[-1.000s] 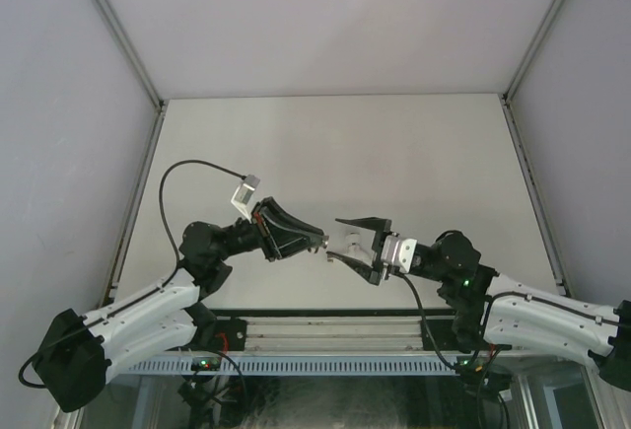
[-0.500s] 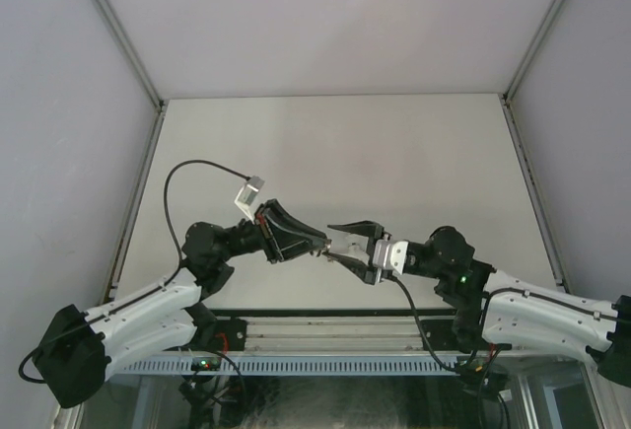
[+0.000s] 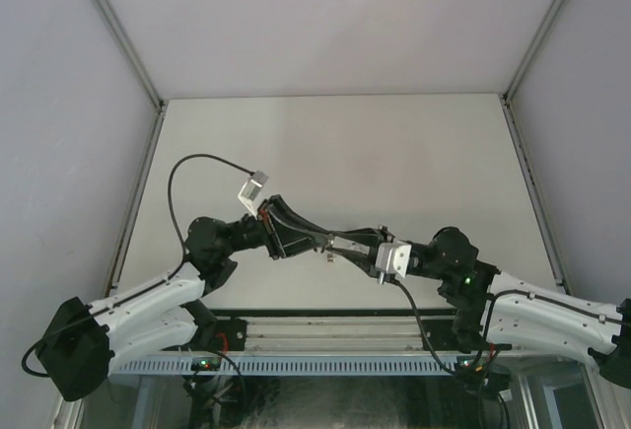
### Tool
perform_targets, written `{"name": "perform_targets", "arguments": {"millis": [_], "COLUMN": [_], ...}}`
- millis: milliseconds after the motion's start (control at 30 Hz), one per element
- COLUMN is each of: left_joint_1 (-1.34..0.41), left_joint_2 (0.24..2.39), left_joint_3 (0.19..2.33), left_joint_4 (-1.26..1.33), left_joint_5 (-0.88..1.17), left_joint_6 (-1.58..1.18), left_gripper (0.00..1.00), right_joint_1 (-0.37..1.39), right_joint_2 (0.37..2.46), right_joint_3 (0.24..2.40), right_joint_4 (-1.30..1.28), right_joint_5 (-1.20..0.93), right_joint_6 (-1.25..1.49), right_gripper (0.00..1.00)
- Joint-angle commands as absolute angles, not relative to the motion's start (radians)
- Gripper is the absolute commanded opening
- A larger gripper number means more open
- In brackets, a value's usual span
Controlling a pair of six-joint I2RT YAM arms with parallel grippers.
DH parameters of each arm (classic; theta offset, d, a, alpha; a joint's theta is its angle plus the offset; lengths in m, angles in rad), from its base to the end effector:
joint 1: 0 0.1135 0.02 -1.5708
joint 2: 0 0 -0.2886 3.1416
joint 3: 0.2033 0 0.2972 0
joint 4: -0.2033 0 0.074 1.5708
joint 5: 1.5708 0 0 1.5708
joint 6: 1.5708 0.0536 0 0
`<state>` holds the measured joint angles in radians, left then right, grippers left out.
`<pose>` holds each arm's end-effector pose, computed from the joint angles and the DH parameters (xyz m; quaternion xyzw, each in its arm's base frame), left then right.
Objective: Install the water faucets
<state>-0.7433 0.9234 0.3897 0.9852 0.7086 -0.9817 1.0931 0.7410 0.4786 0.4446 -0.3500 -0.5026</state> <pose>0.1459 -0.1815 0.2973 0.2327 0.5293 -0.7235 0.3772 0.0876 0.2092 0.3133 -0.5445 0.3442 0.3268 0.6916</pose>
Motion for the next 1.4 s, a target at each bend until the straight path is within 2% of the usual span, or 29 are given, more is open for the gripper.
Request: {"name": "perform_targets", "arguments": {"millis": [0, 200, 267, 300, 367, 433, 500, 633, 667, 700, 733, 767, 800, 967, 1100, 1200, 1367], "left_joint_1": [-0.764, -0.764, -0.764, -0.764, -0.764, -0.764, -0.764, -0.762, -0.76, -0.758, -0.757, -0.753, -0.748, -0.73, -0.721, -0.721, -0.72], "left_joint_2": [0.971, 1.029, 1.03, 1.029, 1.026, 1.028, 1.021, 0.961, 0.943, 0.922, 0.902, 0.883, 0.866, 0.798, 0.743, 0.731, 0.783], "left_joint_3": [0.457, 0.485, 0.486, 0.486, 0.486, 0.495, 0.494, 0.486, 0.487, 0.488, 0.49, 0.496, 0.503, 0.515, 0.474, 0.422, 0.358], "left_joint_4": [1.012, 1.014, 1.014, 1.013, 1.013, 0.993, 0.991, 0.88, 0.834, 0.794, 0.755, 0.707, 0.664, 0.489, 0.392, 0.383, 0.377], "left_joint_5": [0.835, 0.967, 0.978, 0.975, 0.965, 0.965, 0.955, 0.895, 0.877, 0.859, 0.841, 0.823, 0.807, 0.703, 0.572, 0.485, 0.437], "left_joint_6": [-1.008, -1.033, -1.034, -1.035, -1.03, -1.025, -1.013, -0.907, -0.872, -0.832, -0.792, -0.753, -0.715, -0.557, -0.482, -0.462, -0.528], "left_gripper": [0.03, 0.12, 0.13, 0.12, 0.01, 0.0, 0.0, 0.0, 0.0, 0.0, 0.0, 0.0, 0.0, 0.0, 0.0, 0.0, 0.0], "right_joint_1": [1.098, 1.064, 1.055, 1.053, 1.052, 1.052, 1.053, 1.044, 1.041, 1.035, 1.029, 1.025, 1.02, 0.984, 0.867, 0.707, 0.344], "right_joint_2": [0.723, 0.709, 0.705, 0.704, 0.705, 0.708, 0.707, 0.711, 0.71, 0.707, 0.705, 0.698, 0.686, 0.602, 0.555, 0.572, 0.705], "right_joint_3": [0.534, 0.535, 0.535, 0.535, 0.535, 0.535, 0.536, 0.535, 0.536, 0.535, 0.535, 0.535, 0.535, 0.491, 0.452, 0.442, 0.387], "right_joint_4": [0.428, 0.402, 0.398, 0.397, 0.39, 0.384, 0.382, 0.389, 0.376, 0.359, 0.34, 0.322, 0.303, 0.296, 0.27, 0.2, 0.123], "right_joint_5": [-0.361, -0.402, -0.406, -0.409, -0.409, -0.394, -0.377, -0.327, -0.318, -0.313, -0.308, -0.299, -0.293, -0.234, -0.184, -0.202, -0.498], "right_joint_6": [-0.538, -0.53, -0.528, -0.529, -0.532, -0.527, -0.511, -0.418, -0.392, -0.367, -0.346, -0.324, -0.299, -0.155, 0.037, 0.247, 0.6], "right_gripper": [0.0, 0.0, 0.0, 0.0, 0.0, 0.0, 0.05, 0.44, 0.58, 0.63, 0.81, 0.93, 0.96, 1.0, 1.0, 1.0, 0.99]}}
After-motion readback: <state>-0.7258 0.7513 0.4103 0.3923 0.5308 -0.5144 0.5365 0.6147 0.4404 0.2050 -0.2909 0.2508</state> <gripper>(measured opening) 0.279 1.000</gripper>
